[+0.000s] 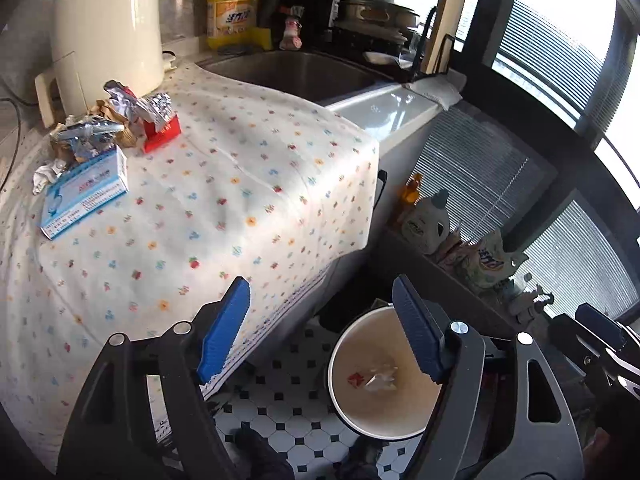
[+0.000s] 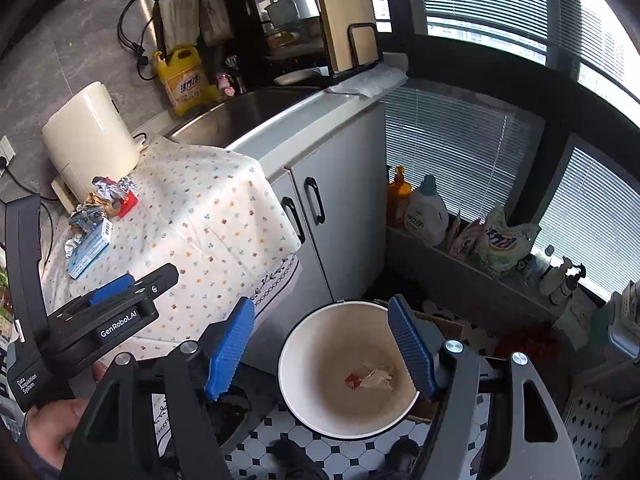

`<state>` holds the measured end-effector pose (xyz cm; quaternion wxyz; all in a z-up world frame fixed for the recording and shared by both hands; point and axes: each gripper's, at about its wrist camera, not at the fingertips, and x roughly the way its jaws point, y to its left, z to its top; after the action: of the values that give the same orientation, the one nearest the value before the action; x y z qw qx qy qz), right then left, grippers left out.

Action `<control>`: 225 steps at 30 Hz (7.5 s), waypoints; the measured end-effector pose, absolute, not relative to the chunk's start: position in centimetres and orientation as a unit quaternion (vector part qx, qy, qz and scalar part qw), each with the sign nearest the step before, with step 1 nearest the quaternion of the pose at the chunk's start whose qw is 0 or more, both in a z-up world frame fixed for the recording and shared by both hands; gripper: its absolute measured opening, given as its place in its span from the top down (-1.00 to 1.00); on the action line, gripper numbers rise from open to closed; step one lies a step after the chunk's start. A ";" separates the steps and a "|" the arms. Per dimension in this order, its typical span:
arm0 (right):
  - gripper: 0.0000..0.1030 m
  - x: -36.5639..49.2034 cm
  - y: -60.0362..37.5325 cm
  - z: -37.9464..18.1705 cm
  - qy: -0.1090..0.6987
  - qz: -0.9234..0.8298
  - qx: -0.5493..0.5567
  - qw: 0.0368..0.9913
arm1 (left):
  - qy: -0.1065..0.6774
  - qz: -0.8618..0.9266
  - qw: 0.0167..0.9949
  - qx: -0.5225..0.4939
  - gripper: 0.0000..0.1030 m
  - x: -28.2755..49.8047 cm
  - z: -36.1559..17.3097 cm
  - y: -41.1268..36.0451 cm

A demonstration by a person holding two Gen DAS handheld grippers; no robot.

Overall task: Collect trash
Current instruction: 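Bring the right tool back to the trash pile on the counter, then grasp the brown paper with the left gripper while the right grasps a foil wrapper, then lift the brown paper with the left gripper while the right lifts the foil wrapper, then carry both items over the white bin and open both grippers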

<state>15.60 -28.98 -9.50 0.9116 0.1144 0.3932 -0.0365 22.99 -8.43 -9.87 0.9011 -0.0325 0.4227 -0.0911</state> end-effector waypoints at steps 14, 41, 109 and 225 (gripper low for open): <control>-0.64 19.6 -20.8 -4.6 0.349 0.069 0.066 0.932 | 0.338 0.015 0.938 -0.075 -0.72 22.3 -3.4 1.5; -0.69 27.7 -4.8 -1.8 0.309 0.125 0.019 0.943 | 0.309 0.064 0.940 -0.133 -0.21 26.7 -2.2 20.4; 0.59 38.1 4.9 -11.4 0.449 0.124 0.017 0.885 | 0.339 0.067 0.924 -0.165 0.86 31.0 -6.4 28.9; 0.78 14.1 -29.4 -11.3 0.405 0.004 0.105 0.908 | 0.427 -0.142 0.892 -0.037 0.86 20.2 -12.5 -10.8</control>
<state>14.06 -29.41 -11.29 0.9083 0.1053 0.4048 0.0040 20.21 -10.75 -12.47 0.8921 -0.0374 0.4271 -0.1423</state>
